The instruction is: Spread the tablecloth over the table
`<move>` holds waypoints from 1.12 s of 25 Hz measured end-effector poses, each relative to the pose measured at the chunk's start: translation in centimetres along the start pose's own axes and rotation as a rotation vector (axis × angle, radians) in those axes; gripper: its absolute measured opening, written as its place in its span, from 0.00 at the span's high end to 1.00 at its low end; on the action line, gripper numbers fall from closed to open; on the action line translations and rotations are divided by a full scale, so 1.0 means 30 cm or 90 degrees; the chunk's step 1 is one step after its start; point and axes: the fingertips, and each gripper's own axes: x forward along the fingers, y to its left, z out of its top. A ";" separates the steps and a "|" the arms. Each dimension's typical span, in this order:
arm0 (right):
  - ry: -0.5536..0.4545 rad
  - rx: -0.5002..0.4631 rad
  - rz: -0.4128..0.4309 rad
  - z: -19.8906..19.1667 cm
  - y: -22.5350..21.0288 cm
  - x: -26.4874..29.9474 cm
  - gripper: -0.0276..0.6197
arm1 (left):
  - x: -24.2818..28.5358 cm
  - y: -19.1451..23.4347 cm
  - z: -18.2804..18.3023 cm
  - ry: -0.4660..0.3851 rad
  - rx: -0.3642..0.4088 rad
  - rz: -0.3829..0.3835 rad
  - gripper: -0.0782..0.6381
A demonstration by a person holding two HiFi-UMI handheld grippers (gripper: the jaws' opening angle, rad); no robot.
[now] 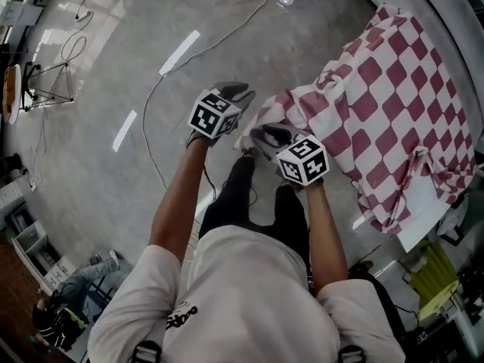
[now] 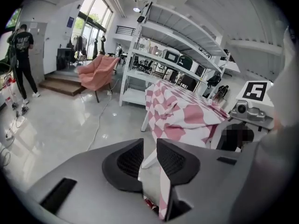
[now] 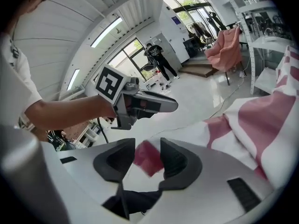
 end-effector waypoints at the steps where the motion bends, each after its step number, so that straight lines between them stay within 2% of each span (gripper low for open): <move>1: -0.005 -0.002 -0.007 0.003 -0.011 -0.007 0.66 | 0.021 -0.001 0.007 0.005 0.006 -0.010 0.75; 5: -0.056 -0.003 -0.029 0.068 -0.061 -0.079 0.64 | 0.106 -0.021 0.054 0.014 0.026 -0.054 0.75; 7: -0.086 0.000 -0.057 0.105 -0.103 -0.139 0.64 | 0.150 -0.046 0.079 0.020 0.040 -0.076 0.75; 11: -0.133 0.013 -0.178 0.145 -0.258 -0.287 0.65 | 0.232 -0.093 0.139 0.027 0.069 -0.114 0.75; 14: -0.168 0.045 -0.276 0.150 -0.372 -0.393 0.66 | 0.275 -0.133 0.186 0.033 0.099 -0.148 0.75; 18: -0.208 0.089 -0.373 0.131 -0.469 -0.518 0.67 | 0.318 -0.198 0.247 0.038 0.140 -0.190 0.75; 20: -0.219 0.098 -0.418 0.115 -0.497 -0.579 0.68 | 0.335 -0.230 0.277 0.038 0.153 -0.206 0.76; 23: -0.233 0.093 -0.485 0.096 -0.514 -0.691 0.76 | 0.361 -0.279 0.324 0.039 0.164 -0.212 0.82; 28: -0.288 0.112 -0.569 0.061 -0.486 -0.905 0.83 | 0.373 -0.415 0.393 0.047 0.212 -0.240 0.83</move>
